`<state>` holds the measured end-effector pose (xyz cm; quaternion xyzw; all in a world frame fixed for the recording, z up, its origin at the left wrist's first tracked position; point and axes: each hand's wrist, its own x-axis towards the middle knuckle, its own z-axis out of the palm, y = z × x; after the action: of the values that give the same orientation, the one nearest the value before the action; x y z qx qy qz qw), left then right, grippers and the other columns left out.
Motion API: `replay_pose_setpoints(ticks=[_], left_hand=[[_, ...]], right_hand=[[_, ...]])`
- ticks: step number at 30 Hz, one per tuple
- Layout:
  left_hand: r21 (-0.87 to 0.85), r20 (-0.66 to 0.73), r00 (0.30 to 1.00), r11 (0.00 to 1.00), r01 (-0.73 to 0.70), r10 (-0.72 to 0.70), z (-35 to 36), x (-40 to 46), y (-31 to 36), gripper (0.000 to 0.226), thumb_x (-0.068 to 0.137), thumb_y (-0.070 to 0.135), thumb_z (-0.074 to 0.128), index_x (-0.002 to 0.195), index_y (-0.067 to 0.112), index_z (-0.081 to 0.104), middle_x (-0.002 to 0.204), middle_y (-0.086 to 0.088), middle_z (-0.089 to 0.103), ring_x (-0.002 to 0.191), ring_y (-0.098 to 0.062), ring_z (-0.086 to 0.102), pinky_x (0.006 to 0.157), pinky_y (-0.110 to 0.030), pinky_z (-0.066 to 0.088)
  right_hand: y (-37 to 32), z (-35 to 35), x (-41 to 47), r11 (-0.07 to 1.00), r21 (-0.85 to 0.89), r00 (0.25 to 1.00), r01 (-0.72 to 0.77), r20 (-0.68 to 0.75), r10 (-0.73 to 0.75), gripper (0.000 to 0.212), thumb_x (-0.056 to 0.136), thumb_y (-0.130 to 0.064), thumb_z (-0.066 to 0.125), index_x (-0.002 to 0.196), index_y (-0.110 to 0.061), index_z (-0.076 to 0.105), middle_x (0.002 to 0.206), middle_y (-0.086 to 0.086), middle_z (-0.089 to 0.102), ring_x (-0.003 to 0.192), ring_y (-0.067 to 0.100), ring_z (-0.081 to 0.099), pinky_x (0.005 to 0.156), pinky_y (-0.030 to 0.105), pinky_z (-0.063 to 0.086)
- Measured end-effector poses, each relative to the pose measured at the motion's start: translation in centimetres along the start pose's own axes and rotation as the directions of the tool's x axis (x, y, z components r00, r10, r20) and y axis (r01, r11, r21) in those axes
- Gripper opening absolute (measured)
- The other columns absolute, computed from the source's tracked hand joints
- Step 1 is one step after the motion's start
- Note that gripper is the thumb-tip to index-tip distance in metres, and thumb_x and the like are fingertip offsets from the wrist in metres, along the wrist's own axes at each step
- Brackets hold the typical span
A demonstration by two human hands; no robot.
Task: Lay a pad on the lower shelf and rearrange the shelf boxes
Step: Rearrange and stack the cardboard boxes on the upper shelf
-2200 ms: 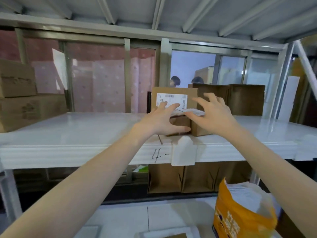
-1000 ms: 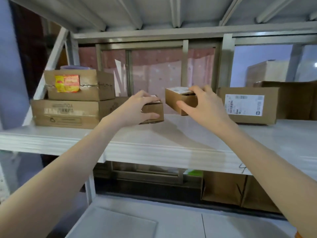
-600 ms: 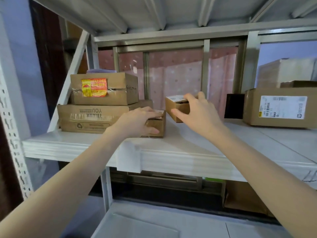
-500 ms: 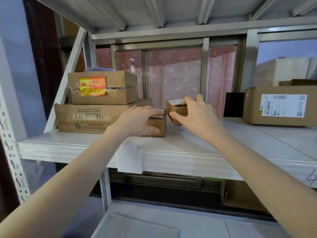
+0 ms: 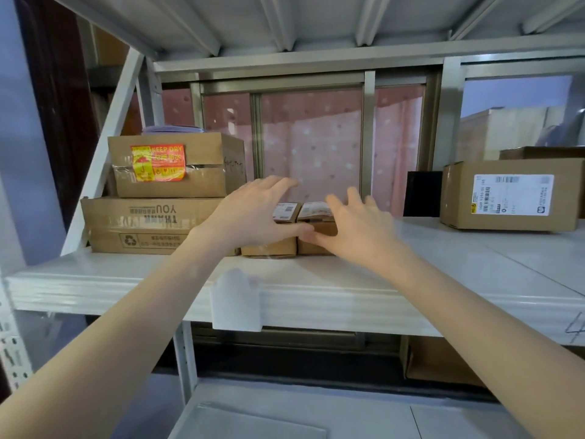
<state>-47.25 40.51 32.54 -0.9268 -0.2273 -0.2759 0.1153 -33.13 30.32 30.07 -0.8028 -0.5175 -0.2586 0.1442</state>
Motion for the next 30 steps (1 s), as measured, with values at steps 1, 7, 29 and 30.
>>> replay_pose_setpoints(ticks=[1,7,29,30], left_hand=[[-0.001,-0.028,0.999,1.000,-0.019,0.019,-0.2,0.2,0.4,0.082,0.077,0.069,0.049,0.143,0.025,0.028,0.149,0.003,0.036,0.135,-0.021,0.037,0.107,-0.038,0.034],[-0.025,-0.137,0.985,0.994,-0.109,0.105,-0.9,2.7,4.3,0.082,0.080,0.067,0.048,0.145,0.023,0.026,0.154,0.000,0.029,0.141,-0.022,0.029,0.113,-0.038,0.026],[-0.112,-0.050,0.995,0.990,-0.092,0.086,7.1,18.8,26.2,0.088,0.082,0.056,0.056,0.149,0.020,0.011,0.156,-0.001,0.020,0.139,-0.023,0.028,0.106,-0.038,0.031],[-0.109,-0.029,0.996,0.990,-0.089,0.086,7.6,19.5,26.5,0.089,0.082,0.056,0.057,0.149,0.020,0.010,0.157,-0.002,0.020,0.140,-0.024,0.026,0.108,-0.039,0.030]], right_hand=[[0.5,-0.3,-0.1,1.000,0.009,1.000,-0.001,-0.019,0.001,0.080,0.075,-0.077,0.038,0.134,-0.022,0.036,0.131,0.012,0.038,0.118,0.035,0.041,0.070,0.037,0.034],[5.9,-2.5,-0.4,0.999,0.025,0.988,0.028,-0.150,-0.024,0.083,0.078,-0.074,0.041,0.141,-0.022,0.029,0.137,0.009,0.040,0.125,0.029,0.039,0.087,0.043,0.048],[36.4,-5.2,-1.6,0.992,-0.125,0.998,0.034,-0.046,-0.040,0.088,0.077,-0.062,0.058,0.147,-0.027,0.018,0.157,0.007,0.017,0.141,0.034,0.020,0.111,0.052,0.028],[37.0,-4.8,-1.2,0.990,-0.134,0.999,0.032,-0.024,-0.035,0.090,0.076,-0.062,0.058,0.147,-0.026,0.016,0.157,0.007,0.015,0.141,0.035,0.018,0.111,0.053,0.028]])
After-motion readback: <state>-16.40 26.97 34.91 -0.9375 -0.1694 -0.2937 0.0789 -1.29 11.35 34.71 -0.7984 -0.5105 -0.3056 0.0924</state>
